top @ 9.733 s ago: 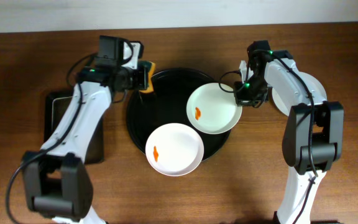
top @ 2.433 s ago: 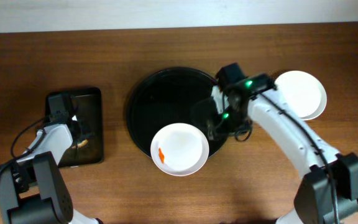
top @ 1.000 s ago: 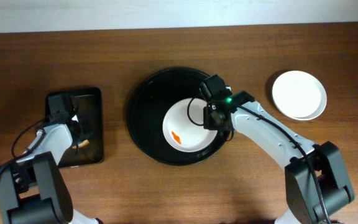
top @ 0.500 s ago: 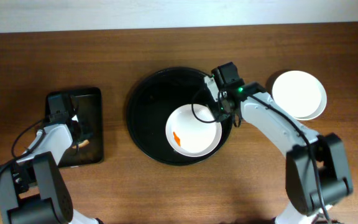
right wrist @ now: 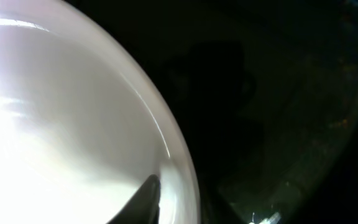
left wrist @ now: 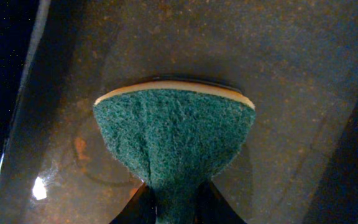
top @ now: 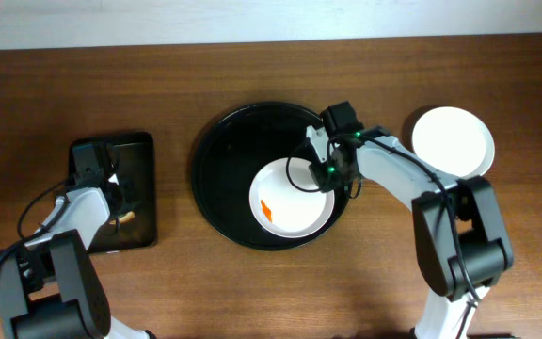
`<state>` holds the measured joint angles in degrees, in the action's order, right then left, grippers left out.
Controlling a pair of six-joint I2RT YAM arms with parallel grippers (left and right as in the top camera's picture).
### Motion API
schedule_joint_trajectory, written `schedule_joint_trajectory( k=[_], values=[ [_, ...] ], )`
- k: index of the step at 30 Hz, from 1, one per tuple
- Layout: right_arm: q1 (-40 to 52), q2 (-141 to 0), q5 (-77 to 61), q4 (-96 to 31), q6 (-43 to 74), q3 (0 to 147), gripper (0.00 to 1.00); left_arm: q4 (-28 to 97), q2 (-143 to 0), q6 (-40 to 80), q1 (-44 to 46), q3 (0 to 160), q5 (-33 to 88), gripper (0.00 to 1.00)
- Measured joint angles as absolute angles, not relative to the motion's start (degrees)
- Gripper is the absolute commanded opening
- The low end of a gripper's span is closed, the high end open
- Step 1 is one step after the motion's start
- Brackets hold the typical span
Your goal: Clean dirty plates on tray and stack at the side
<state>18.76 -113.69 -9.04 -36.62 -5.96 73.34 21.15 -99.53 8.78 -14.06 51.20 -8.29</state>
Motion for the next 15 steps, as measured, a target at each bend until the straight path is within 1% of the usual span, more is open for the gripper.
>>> schedule_joint_trajectory(
  k=[1,2,6,9,11,12,15],
  values=[
    [18.7,-113.7,-8.8,-36.4,-5.1,73.6,0.06,21.1,-99.5,8.8,-14.1,51.2,-8.2,0.18],
    [18.7,-113.7,-8.4,-36.4,-4.2,73.6,0.04,21.1,-99.5,8.8,-14.1,51.2,-8.0,0.18],
    [18.4,-113.7,-8.1,-39.6,0.1,75.5,0.04,21.1,-99.5,8.8,-14.1,51.2,-7.5,0.19],
    [18.3,-113.8,-7.2,-43.8,4.7,78.2,0.04,21.2,-99.5,8.8,-14.1,51.2,-6.9,0.24],
    [18.2,-113.8,-5.8,-46.0,9.0,81.4,0.04,22.0,-99.2,8.8,-14.2,51.2,-5.7,0.30],
    [18.1,-113.8,-5.1,-46.8,10.9,83.0,0.04,23.2,-98.8,8.8,-14.2,51.4,-4.8,0.33],
    [18.0,-113.8,-3.7,-48.3,15.7,86.1,0.04,27.8,-97.4,8.8,-14.2,52.2,-2.7,0.37]
  ],
)
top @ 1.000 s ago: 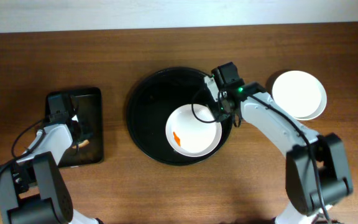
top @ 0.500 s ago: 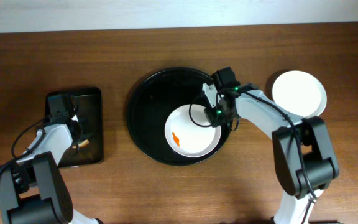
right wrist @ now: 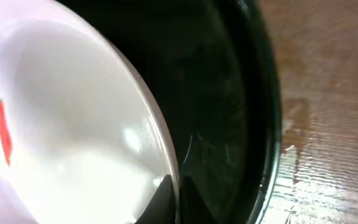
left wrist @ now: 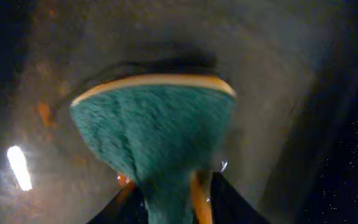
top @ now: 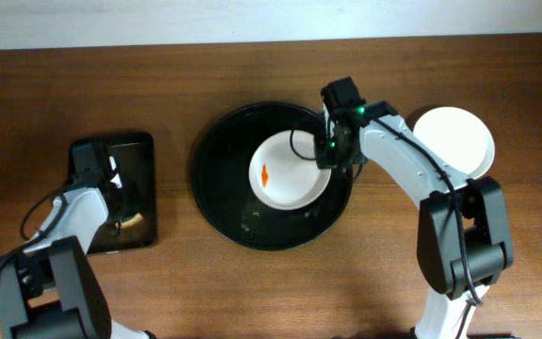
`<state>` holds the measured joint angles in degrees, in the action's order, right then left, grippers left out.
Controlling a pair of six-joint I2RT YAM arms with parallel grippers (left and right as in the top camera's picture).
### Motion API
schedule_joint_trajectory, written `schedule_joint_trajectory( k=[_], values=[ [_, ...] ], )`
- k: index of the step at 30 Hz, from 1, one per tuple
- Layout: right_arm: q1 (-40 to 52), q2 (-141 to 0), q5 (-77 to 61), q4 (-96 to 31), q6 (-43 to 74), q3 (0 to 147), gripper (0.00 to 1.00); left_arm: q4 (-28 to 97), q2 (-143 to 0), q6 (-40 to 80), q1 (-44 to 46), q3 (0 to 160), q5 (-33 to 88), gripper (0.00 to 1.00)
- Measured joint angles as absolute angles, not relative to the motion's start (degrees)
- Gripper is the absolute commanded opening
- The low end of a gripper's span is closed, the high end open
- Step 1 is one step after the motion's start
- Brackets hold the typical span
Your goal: Clean dirty plates on tray and stack at the side
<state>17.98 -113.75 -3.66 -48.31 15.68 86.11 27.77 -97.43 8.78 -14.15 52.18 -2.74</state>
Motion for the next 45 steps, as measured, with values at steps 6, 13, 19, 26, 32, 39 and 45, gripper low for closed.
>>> schedule_joint_trajectory(
  k=[6,13,19,26,32,39,45],
  values=[
    [18.0,-113.8,-2.5,-48.7,18.9,86.5,0.04,27.1,-94.6,8.8,-14.2,53.5,-2.3,0.41],
    [18.0,-113.8,-2.3,-49.3,19.5,86.5,0.04,25.4,-101.0,8.9,-14.2,54.3,-4.6,0.04],
    [18.0,-113.8,-2.4,-49.3,19.5,86.5,0.04,24.5,-102.5,8.8,-14.2,55.5,-5.0,0.00],
    [18.0,-113.8,-2.4,-49.3,19.5,86.5,0.04,29.3,-100.6,6.4,-14.2,58.4,-4.7,0.11],
    [18.0,-113.8,-2.4,-49.5,19.5,86.5,0.04,30.1,-97.8,4.0,-14.2,59.3,-4.5,0.46],
    [18.0,-113.8,-2.4,-49.5,19.6,86.5,0.04,29.5,-97.8,3.3,-14.2,57.6,-4.5,0.17],
    [18.0,-113.8,-2.4,-49.6,19.5,86.5,0.04,24.6,-99.5,3.2,-14.2,55.0,-4.5,0.00]
  ],
)
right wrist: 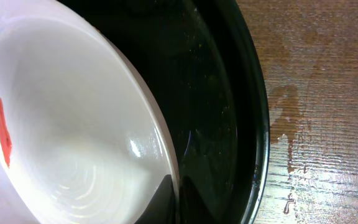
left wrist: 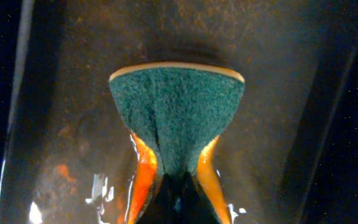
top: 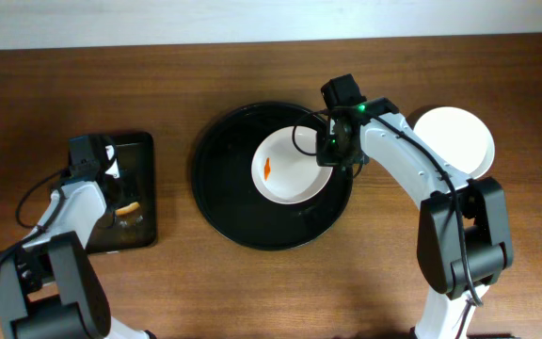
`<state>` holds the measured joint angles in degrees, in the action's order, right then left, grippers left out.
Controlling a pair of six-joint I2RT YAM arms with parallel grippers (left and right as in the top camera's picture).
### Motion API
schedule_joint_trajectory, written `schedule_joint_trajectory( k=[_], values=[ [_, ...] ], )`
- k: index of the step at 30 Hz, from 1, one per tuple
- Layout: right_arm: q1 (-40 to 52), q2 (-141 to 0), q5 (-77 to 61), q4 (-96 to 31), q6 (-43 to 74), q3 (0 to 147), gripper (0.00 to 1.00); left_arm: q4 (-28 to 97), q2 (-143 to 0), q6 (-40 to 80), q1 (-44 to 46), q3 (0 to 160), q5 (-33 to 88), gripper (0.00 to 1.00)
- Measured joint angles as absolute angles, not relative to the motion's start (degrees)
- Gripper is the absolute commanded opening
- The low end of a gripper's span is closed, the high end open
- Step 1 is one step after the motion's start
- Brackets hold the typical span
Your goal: Clean dirty plates on tray and stack at the side
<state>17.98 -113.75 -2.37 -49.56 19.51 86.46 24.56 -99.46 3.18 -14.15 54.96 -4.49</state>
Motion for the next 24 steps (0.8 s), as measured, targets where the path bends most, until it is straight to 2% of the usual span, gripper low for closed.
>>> schedule_joint_trajectory(
  k=[5,6,7,8,9,11,17,21,24],
  values=[
    [18.0,-113.8,-2.4,-49.6,19.5,86.5,0.04,23.9,-100.6,3.2,-14.2,55.0,-4.5,0.01],
    [18.0,-113.8,-2.4,-49.6,19.5,86.5,0.04,24.2,-100.6,3.2,-14.2,55.1,-4.4,0.08],
    [18.0,-113.8,-2.4,-49.7,19.5,86.5,0.04,25.2,-100.6,3.2,-14.2,55.6,-4.4,0.22],
    [18.0,-113.8,-2.4,-49.7,19.5,86.5,0.04,27.7,-100.6,3.2,-14.2,57.0,-4.1,0.31],
    [18.0,-113.8,-2.4,-49.7,19.5,86.5,0.04,29.5,-100.6,2.9,-14.2,57.9,-3.9,0.36],
    [18.0,-113.8,-2.4,-49.7,19.5,86.5,0.04,35.2,-100.5,3.0,-14.2,61.1,-3.6,0.40],
    [18.0,-113.8,-2.4,-49.7,19.5,86.5,0.04,36.3,-96.8,3.0,-14.2,66.3,-3.2,0.38],
    [18.0,-113.8,-2.4,-49.7,19.5,86.5,0.04,33.1,-100.0,2.9,-14.2,64.3,-3.4,0.15],
    [18.0,-113.8,-2.4,-50.0,19.5,86.5,0.04,31.3,-105.2,2.9,-14.2,63.4,-3.7,0.07]
  ],
)
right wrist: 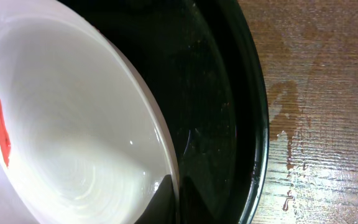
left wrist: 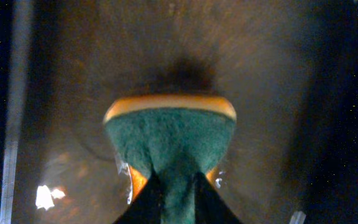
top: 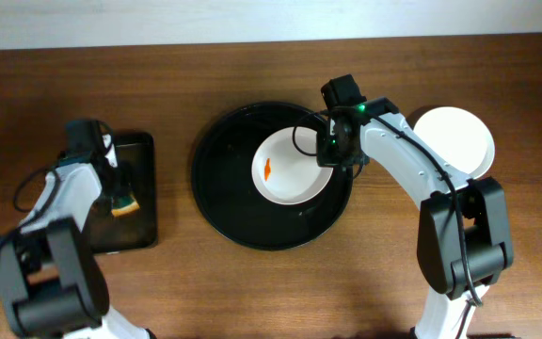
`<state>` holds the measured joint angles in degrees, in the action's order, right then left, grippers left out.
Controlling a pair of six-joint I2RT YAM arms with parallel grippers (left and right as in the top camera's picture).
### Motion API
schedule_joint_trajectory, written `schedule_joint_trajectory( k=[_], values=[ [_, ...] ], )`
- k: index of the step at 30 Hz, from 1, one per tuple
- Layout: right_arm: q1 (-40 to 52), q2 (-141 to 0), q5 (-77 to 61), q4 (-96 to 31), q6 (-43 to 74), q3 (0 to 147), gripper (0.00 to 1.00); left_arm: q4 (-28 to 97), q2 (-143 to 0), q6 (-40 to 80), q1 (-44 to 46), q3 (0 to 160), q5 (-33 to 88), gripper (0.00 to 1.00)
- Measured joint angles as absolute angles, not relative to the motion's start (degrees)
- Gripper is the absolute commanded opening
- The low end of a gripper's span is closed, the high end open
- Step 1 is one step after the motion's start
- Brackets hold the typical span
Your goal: Clean dirty plates on tray and stack at the side
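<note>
A white plate (top: 290,169) with an orange smear (top: 267,169) is tilted over the round black tray (top: 219,193). My right gripper (top: 331,160) is shut on its right rim; the right wrist view shows the plate (right wrist: 61,124), the smear (right wrist: 5,137) and the pinching fingers (right wrist: 166,199). My left gripper (top: 119,193) is shut on a green and orange sponge (top: 124,202) over the small black tray (top: 144,221). The left wrist view shows the sponge (left wrist: 169,140) squeezed between the fingers (left wrist: 145,199), just above the wet tray floor.
A clean white plate (top: 454,139) lies on the wooden table to the right of the round tray. The small rectangular tray sits at the far left. Water drops mark the wood (right wrist: 291,162) beside the round tray's rim (right wrist: 257,124).
My left gripper has shifted toward the back of the small tray with the sponge held in it. The right gripper and the tilted plate have stayed where they were.
At first the dirty plate lay low in the front right of the round tray with my right gripper at its rim. Half a second later it was lifted, tilted, nearer the middle, and stays held there. My left gripper kept the sponge over the small tray throughout.
</note>
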<state>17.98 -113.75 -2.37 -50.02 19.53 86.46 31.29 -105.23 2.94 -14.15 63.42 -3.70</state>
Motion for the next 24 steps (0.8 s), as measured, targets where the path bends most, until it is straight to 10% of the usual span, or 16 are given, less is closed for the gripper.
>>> schedule_joint_trajectory(
  k=[7,13,24],
  values=[
    [18.0,-113.8,-2.4,-50.2,19.5,86.5,0.04,30.9,-107.8,3.0,-14.2,64.2,-3.7,0.01],
    [18.0,-113.8,-2.4,-50.2,19.5,86.5,0.04,38.9,-107.5,3.1,-14.2,67.6,-2.4,0.41],
    [18.0,-113.8,-2.4,-50.4,19.5,86.5,0.04,40.8,-104.9,4.4,-14.0,68.4,-1.9,0.32]
  ],
)
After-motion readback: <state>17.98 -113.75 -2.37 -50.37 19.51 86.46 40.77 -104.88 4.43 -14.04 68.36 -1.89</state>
